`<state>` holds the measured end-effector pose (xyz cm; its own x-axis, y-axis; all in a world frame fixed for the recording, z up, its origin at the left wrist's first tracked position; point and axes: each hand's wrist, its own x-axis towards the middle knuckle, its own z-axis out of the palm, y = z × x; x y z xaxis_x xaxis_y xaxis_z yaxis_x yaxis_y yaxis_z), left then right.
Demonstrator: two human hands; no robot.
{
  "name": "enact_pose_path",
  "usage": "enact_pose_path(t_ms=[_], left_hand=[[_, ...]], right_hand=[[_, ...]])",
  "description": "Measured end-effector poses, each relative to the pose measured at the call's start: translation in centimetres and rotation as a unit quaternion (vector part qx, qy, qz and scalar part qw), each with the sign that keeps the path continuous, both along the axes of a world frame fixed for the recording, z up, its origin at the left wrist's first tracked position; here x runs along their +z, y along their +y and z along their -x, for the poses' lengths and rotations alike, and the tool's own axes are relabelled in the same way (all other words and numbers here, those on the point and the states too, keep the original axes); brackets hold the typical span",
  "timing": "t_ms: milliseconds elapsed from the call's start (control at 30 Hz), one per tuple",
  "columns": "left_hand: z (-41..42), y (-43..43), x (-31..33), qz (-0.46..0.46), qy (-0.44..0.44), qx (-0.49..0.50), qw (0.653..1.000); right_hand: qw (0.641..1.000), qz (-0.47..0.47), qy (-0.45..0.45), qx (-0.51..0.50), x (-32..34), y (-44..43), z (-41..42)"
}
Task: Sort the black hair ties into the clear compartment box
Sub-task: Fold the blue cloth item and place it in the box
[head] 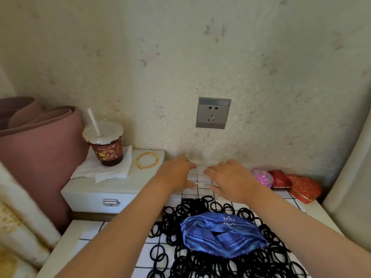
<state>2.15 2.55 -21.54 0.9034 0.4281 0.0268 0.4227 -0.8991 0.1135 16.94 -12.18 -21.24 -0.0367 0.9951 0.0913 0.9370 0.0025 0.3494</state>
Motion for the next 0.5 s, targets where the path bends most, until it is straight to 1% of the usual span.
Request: enact_pose_path(t_ms=[67, 133, 200, 267, 333, 367, 433, 500], left_hand=[[0.0, 0.2, 0.8, 0.02, 0.003, 0.005, 1.0], [0.1, 0.3, 1.4, 0.035, -0.028, 0.023, 0.999], [0.1, 0.1, 1.7, -0.024, -0.094, 0.021, 0.995], [0.4, -0.7, 1.5, -0.101, -0.19, 0.015, 0.976], [0.6, -1.9, 0.9, -0.12, -0.275, 0.008, 0.954], [0.7, -2.4, 0.4, -0.127, -0.289, -0.002, 0.949], [0.9, -3.3, -0.8, -0.107, -0.252, -0.02, 0.962], [0.8, -3.6, -1.8, -0.039, -0.185, -0.001, 0.982]], right_hand=[[0.999, -0.035, 0.005, 0.003, 0.3, -0.3, -0.3], [0.996, -0.088, 0.005, -0.012, 0.8, -0.6, -0.4], [0.985, -0.16, 0.04, -0.039, 1.0, -0.6, -0.4], [0.969, -0.222, 0.084, -0.071, 0.7, -0.6, -0.5], [0.953, -0.264, 0.125, -0.084, 0.1, -0.3, -0.7], [0.946, -0.28, 0.142, -0.085, -0.2, 0.0, -0.8], [0.935, -0.298, 0.167, -0.096, -0.5, 0.6, -1.1], [0.928, -0.292, 0.203, -0.108, -1.2, 1.1, -1.5]])
